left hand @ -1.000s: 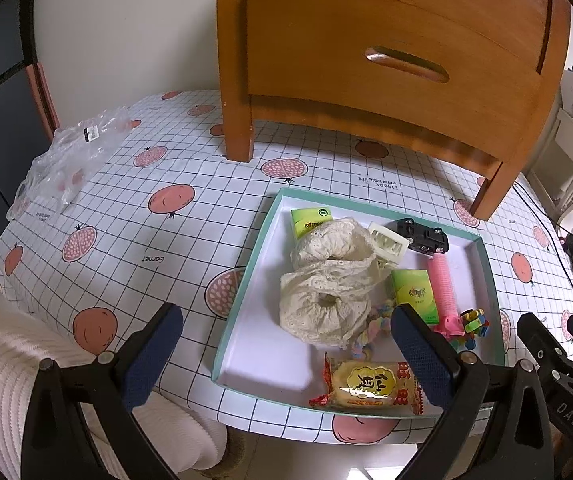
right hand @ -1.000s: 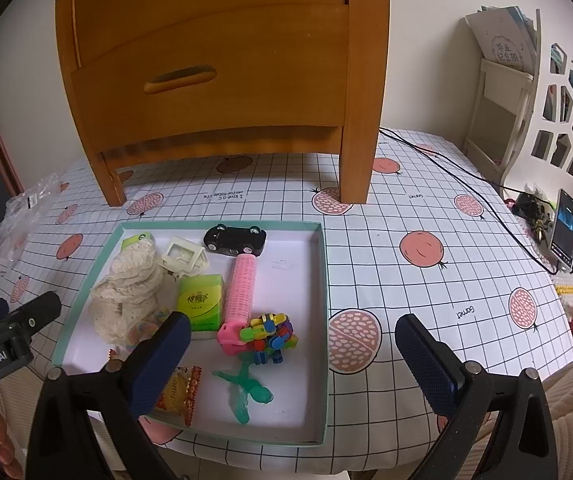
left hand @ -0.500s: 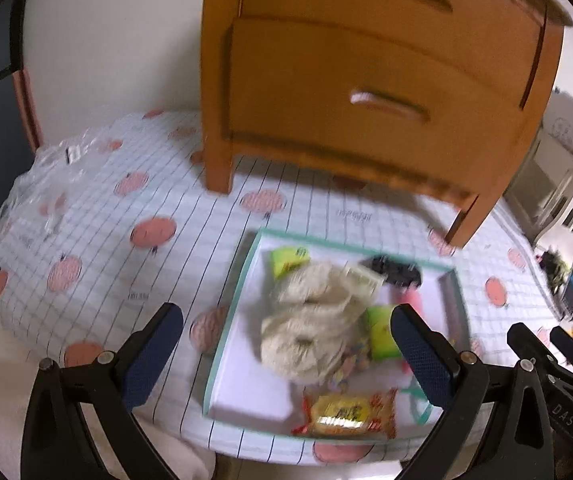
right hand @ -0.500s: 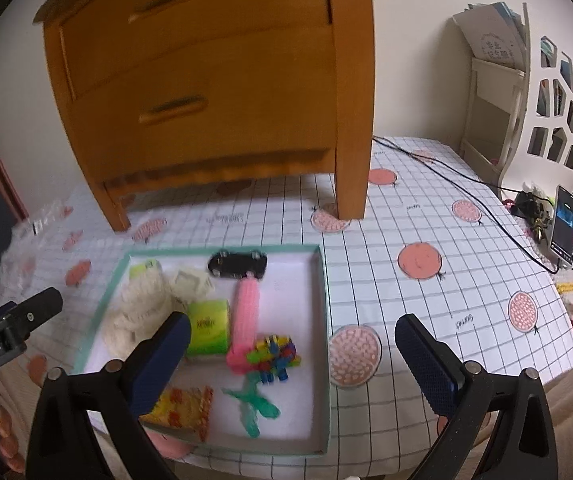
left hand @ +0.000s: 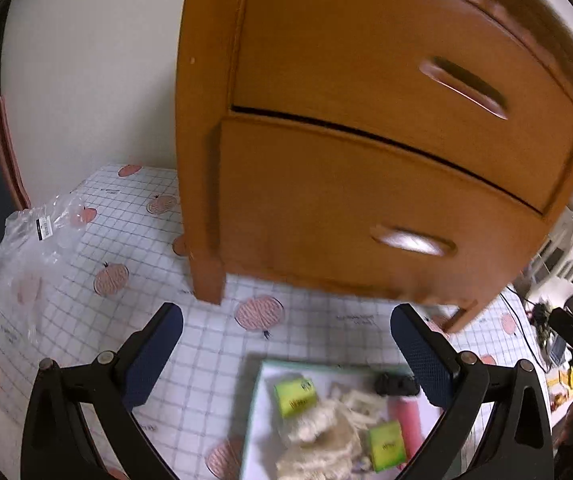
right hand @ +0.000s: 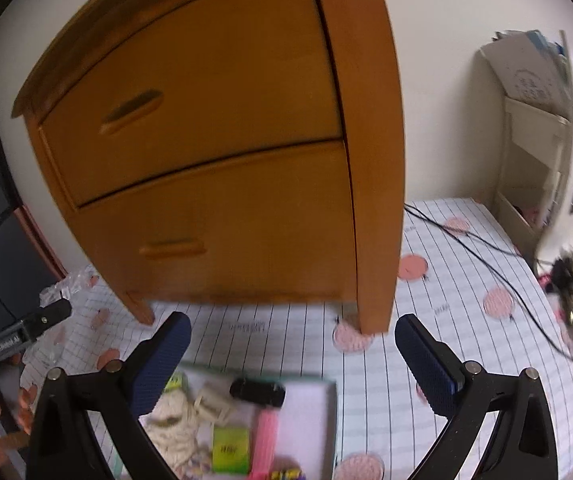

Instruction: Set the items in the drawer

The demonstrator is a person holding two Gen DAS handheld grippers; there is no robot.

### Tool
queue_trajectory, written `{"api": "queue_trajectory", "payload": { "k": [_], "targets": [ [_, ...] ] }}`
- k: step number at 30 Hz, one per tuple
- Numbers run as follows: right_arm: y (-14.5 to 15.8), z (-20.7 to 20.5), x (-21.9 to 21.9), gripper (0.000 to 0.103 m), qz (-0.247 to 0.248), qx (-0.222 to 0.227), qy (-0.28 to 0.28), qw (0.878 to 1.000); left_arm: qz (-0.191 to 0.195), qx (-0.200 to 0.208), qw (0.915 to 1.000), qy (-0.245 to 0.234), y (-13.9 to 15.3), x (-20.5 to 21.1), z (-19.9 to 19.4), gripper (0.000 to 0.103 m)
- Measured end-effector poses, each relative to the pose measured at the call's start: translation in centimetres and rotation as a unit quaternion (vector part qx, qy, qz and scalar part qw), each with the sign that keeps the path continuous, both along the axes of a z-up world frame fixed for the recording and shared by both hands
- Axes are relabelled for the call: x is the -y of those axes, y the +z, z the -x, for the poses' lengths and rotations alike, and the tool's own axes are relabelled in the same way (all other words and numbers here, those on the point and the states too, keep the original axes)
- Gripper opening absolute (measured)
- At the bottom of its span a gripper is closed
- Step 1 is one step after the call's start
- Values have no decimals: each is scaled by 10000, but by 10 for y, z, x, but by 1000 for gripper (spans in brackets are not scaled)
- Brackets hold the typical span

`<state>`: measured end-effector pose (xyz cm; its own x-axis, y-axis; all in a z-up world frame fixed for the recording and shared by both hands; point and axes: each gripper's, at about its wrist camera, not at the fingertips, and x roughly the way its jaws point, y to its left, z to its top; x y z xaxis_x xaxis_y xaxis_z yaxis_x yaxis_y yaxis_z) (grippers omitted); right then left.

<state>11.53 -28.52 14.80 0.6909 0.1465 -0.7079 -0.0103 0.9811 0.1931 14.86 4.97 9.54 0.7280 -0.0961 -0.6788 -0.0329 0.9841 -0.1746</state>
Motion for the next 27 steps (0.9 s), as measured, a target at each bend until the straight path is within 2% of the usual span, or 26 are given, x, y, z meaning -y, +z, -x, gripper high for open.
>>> {"api": "queue_trajectory", "payload": {
  "k": [3, 9, 13, 18, 27],
  "targets": [
    [-1, -26, 3, 103, 100, -12, 133, 9999, 88, -171, 9998, -68, 0, -19, -30, 103],
    [-6, -68, 11, 103, 59, -45, 237, 9997, 415, -19, 9991, -100, 3, -45, -66, 103],
    [-8, -82, 12, 103, -11, -23, 330, 9995, 651, 20, 9976, -239, 3, -50, -88, 103],
    [-10, -93, 6, 103, 127, 1, 539, 9985, 683, 134, 9964, -484, 7, -43, -96, 103],
    [-14, -101, -11, 103, 82, 39, 757, 9971, 654, 266, 9934, -899, 11, -26, -100, 103]
  ]
}}
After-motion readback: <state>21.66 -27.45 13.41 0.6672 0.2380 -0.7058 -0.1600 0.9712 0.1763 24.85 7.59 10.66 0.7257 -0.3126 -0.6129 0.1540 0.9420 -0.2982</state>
